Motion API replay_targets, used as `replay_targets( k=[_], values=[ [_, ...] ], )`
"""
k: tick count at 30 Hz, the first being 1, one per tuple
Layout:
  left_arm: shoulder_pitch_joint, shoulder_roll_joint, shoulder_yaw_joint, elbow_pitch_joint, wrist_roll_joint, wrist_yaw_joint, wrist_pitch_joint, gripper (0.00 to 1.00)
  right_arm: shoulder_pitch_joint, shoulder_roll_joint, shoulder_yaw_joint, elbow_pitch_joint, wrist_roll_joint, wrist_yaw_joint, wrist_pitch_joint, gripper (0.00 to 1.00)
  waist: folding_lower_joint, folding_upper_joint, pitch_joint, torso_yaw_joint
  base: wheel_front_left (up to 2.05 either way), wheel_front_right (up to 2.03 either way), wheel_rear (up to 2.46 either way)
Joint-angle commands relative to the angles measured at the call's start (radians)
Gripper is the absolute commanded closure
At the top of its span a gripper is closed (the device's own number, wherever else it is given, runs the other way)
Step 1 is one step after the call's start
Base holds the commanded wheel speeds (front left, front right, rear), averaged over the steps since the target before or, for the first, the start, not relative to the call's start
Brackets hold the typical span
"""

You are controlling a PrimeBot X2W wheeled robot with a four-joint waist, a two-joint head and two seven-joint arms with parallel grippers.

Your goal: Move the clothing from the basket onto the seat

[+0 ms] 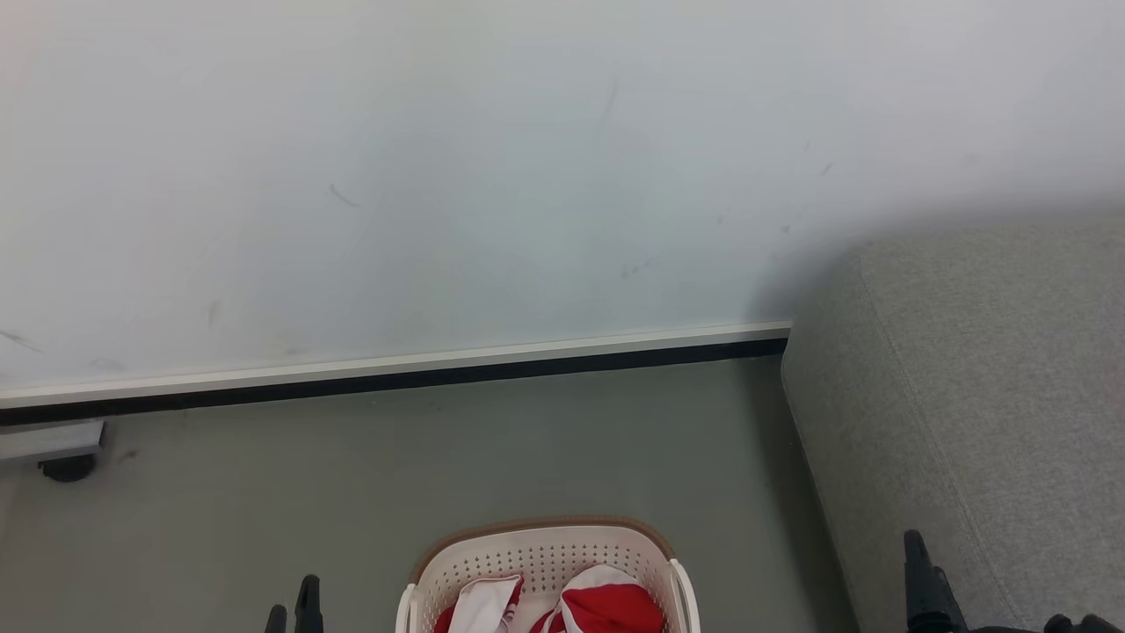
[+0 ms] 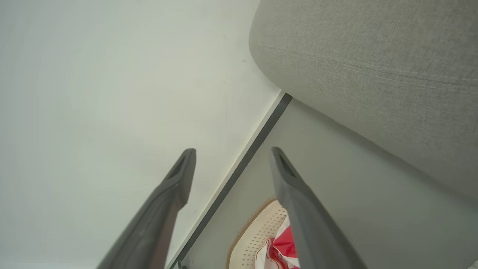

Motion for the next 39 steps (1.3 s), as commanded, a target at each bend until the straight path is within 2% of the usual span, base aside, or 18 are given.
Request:
replay_targets(
  k=[1,13,24,26,39],
  values=[
    [-0.019,0.007,0.002,-0.009,0.055,0.006,-0.014,0.00,-0.007,-0.004,0.016,-0.012,-0.068,0.000,-0.002,0.00,0.0000,0.0000,-0.002,0.000,0.00,0.00,0.00],
    [-0.030,0.019,-0.004,-0.002,0.262,0.043,-0.047,0.00,0.002,-0.005,0.076,-0.024,-0.308,0.000,0.015,0.00,0.0000,0.0000,-0.013,0.009,0.00,0.00,0.00],
    [-0.044,0.038,-0.014,0.008,0.392,0.056,-0.072,0.00,0.013,-0.005,0.115,-0.032,-0.452,0.000,0.010,0.00,0.0000,0.0000,-0.023,0.019,0.00,0.00,0.00],
    [-0.043,0.039,-0.018,0.005,0.411,0.044,-0.079,0.00,0.013,-0.005,0.123,-0.034,-0.490,0.000,0.007,0.00,0.0000,0.0000,-0.027,0.021,0.00,0.00,0.00],
    [-0.045,0.044,-0.036,0.024,0.538,0.038,-0.107,0.00,0.026,-0.005,0.134,-0.057,-0.610,0.001,-0.016,0.00,0.0000,0.0000,-0.039,0.031,0.00,0.00,0.00]
  ],
)
